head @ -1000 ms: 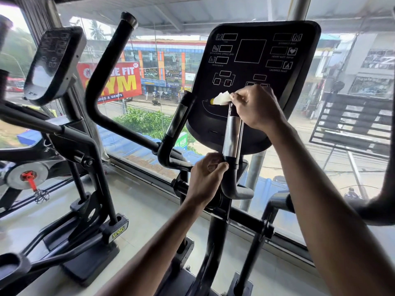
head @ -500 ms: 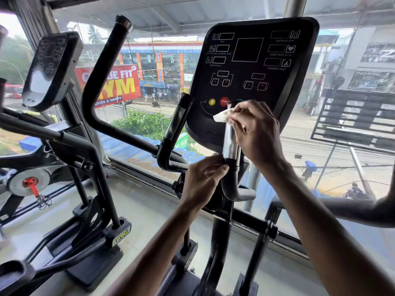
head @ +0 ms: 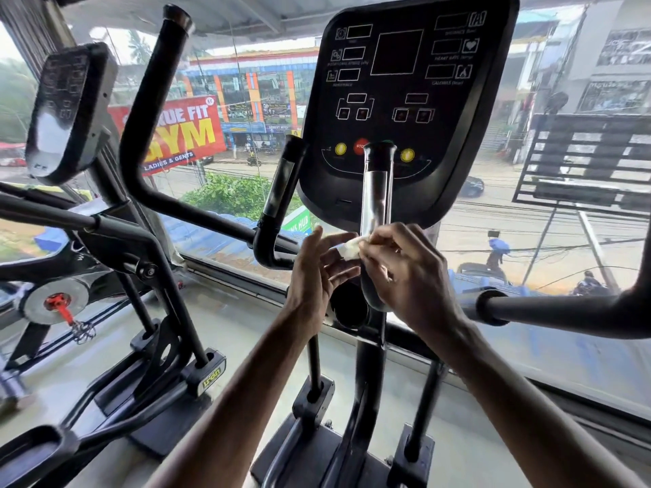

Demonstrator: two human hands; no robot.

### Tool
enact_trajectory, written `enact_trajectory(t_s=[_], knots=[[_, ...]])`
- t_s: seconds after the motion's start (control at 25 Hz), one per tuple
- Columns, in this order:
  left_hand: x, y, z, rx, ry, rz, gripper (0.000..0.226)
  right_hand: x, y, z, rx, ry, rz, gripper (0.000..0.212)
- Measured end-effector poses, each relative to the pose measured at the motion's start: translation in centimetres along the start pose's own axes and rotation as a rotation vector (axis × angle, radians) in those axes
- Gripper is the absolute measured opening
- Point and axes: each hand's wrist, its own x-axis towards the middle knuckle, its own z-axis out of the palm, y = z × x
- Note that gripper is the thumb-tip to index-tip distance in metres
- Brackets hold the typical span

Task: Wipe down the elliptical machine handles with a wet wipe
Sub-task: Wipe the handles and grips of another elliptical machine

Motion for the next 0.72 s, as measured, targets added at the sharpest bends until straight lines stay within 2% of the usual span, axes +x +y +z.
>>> enact_trajectory(t_s=[0.08,0.16,0.24,0.44,0.6,0.72], knots=[[0.0,0.3,-0.1,0.039,-0.024,-0.013,0.065,-1.1,-0.4,0.1,0.011,0.025,0.027,0.013],[-0.1,0.6,-0.1,0.074,-0.045,-0.029,0.067,-2.6,-0.8,0.3,0.026,0.026,0.043,0.012],[-0.1,0.8,0.0,0.137,-0.059,-0.032,0.059,-4.1,-1.1,0.5,0.015,0.009,0.034,0.012],[-0.1,0.6,0.8,0.259,0.056,0.026,0.027,-5.1,-2.1,1.7,-0.01,0.153,0.152,0.01],[-0.7,0.1,0.8,0.263,-0.001,0.09,0.029,-8.1,-1.4,1.5,0.005,0.145,0.079,0.011],[-0.9,0.0,1.1,0.291,-0.002,0.129,0.023,-7.0,-1.4,1.5,0.004,0.253,0.235,0.009]])
